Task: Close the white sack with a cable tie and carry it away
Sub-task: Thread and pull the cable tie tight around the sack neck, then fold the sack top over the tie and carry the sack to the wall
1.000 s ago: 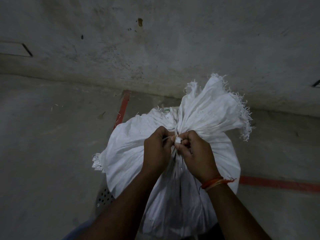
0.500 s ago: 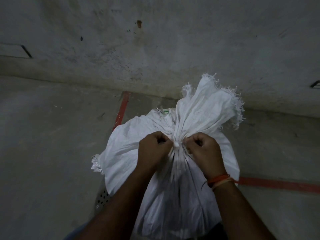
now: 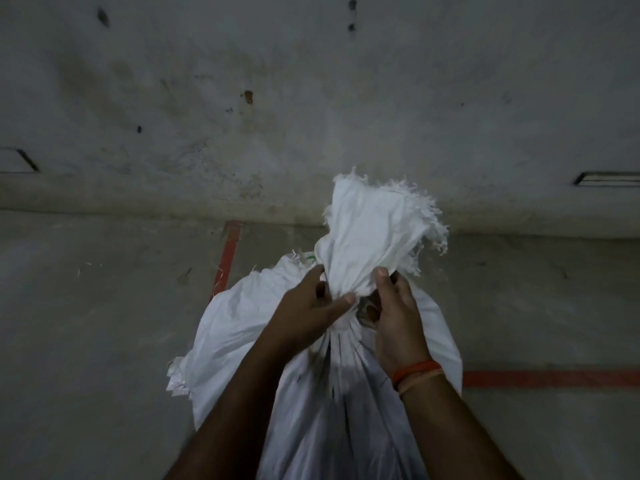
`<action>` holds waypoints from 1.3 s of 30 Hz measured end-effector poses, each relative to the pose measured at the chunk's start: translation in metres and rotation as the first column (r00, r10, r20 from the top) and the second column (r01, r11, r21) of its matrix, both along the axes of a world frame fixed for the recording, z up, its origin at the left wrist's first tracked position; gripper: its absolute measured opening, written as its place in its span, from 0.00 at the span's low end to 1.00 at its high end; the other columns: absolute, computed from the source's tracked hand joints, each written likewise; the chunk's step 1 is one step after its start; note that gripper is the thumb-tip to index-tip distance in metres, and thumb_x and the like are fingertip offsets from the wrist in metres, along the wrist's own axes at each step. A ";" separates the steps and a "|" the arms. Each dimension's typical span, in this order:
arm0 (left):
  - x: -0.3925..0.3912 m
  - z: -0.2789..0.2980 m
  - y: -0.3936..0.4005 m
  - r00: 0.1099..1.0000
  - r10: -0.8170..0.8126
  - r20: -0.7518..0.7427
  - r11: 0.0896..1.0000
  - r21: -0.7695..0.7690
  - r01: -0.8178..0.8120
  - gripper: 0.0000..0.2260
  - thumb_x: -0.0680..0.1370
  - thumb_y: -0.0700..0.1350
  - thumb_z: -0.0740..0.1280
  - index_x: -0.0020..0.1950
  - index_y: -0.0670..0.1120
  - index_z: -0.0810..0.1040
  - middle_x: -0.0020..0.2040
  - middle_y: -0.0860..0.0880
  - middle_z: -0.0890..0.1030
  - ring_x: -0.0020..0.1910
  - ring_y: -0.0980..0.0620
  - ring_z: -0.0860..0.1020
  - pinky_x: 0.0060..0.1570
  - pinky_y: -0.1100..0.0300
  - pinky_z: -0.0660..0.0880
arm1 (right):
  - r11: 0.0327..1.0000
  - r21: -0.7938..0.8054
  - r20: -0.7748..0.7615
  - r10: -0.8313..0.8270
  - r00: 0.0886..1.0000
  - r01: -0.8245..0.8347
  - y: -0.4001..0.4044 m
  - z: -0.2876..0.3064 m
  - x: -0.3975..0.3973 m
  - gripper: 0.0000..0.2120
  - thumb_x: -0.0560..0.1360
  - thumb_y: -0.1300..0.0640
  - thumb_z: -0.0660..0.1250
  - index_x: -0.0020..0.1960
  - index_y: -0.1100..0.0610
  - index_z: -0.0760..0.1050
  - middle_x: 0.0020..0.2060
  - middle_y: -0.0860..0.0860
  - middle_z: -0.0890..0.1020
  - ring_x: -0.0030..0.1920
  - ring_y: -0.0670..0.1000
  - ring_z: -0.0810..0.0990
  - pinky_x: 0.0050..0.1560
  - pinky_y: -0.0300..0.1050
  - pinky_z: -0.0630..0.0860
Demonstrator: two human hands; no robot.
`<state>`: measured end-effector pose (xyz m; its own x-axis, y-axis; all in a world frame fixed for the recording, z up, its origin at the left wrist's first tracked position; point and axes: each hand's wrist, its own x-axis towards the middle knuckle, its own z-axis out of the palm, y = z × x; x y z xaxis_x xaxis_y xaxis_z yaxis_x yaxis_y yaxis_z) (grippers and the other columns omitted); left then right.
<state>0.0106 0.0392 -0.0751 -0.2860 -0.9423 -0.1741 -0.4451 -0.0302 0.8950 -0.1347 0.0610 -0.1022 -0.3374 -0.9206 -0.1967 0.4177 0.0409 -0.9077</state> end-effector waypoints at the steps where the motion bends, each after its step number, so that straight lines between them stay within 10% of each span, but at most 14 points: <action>1: 0.000 0.001 -0.001 0.999 -0.003 -0.041 1.000 -0.001 0.003 0.29 0.73 0.60 0.72 0.72 0.61 0.67 0.60 0.59 0.80 0.59 0.58 0.80 0.61 0.54 0.78 | 1.000 -0.005 0.046 -0.001 0.999 0.001 -0.004 0.005 0.000 0.16 0.82 0.48 0.61 0.67 0.52 0.74 0.57 0.53 0.85 0.58 0.55 0.84 0.55 0.54 0.81; 11: -0.004 0.050 -0.024 0.931 -0.015 -0.364 0.999 0.035 0.030 0.26 0.73 0.55 0.76 0.68 0.57 0.73 0.59 0.58 0.83 0.57 0.62 0.82 0.52 0.63 0.81 | 0.993 -0.036 0.106 0.114 0.988 -0.110 -0.020 0.059 0.003 0.20 0.80 0.46 0.63 0.63 0.59 0.79 0.55 0.61 0.85 0.56 0.61 0.84 0.62 0.65 0.77; 17: -0.004 0.093 -0.023 0.773 0.125 -0.622 0.990 0.128 -0.058 0.22 0.75 0.52 0.74 0.67 0.48 0.77 0.58 0.48 0.85 0.57 0.49 0.84 0.59 0.47 0.80 | 0.981 -0.120 0.037 0.159 0.987 -0.154 -0.017 0.099 0.007 0.18 0.80 0.49 0.64 0.63 0.60 0.80 0.55 0.62 0.85 0.57 0.62 0.84 0.63 0.65 0.77; 26: -0.008 0.129 -0.004 0.737 0.125 -0.664 0.988 0.012 -0.156 0.13 0.76 0.43 0.73 0.61 0.46 0.82 0.54 0.48 0.87 0.54 0.50 0.85 0.52 0.57 0.82 | 0.970 -0.194 -0.169 0.113 0.979 -0.146 -0.014 0.140 0.005 0.15 0.80 0.49 0.64 0.56 0.58 0.83 0.50 0.60 0.87 0.52 0.60 0.86 0.60 0.64 0.79; 33: -0.012 0.145 -0.012 0.729 0.132 -0.672 0.976 -0.039 -0.213 0.20 0.72 0.44 0.78 0.63 0.46 0.82 0.58 0.47 0.86 0.59 0.48 0.83 0.65 0.45 0.77 | 0.972 -0.222 -0.271 0.011 0.963 -0.073 -0.028 0.161 0.002 0.11 0.79 0.53 0.64 0.54 0.57 0.83 0.49 0.57 0.87 0.52 0.59 0.86 0.59 0.65 0.79; 39: -0.018 0.150 -0.010 0.719 0.087 -0.690 0.957 -0.141 -0.252 0.23 0.72 0.38 0.76 0.66 0.45 0.77 0.60 0.48 0.84 0.59 0.51 0.83 0.58 0.60 0.80 | 0.951 -0.305 -0.276 -0.027 0.961 -0.060 -0.029 0.173 0.003 0.09 0.79 0.61 0.65 0.56 0.59 0.82 0.51 0.58 0.86 0.53 0.58 0.85 0.58 0.60 0.80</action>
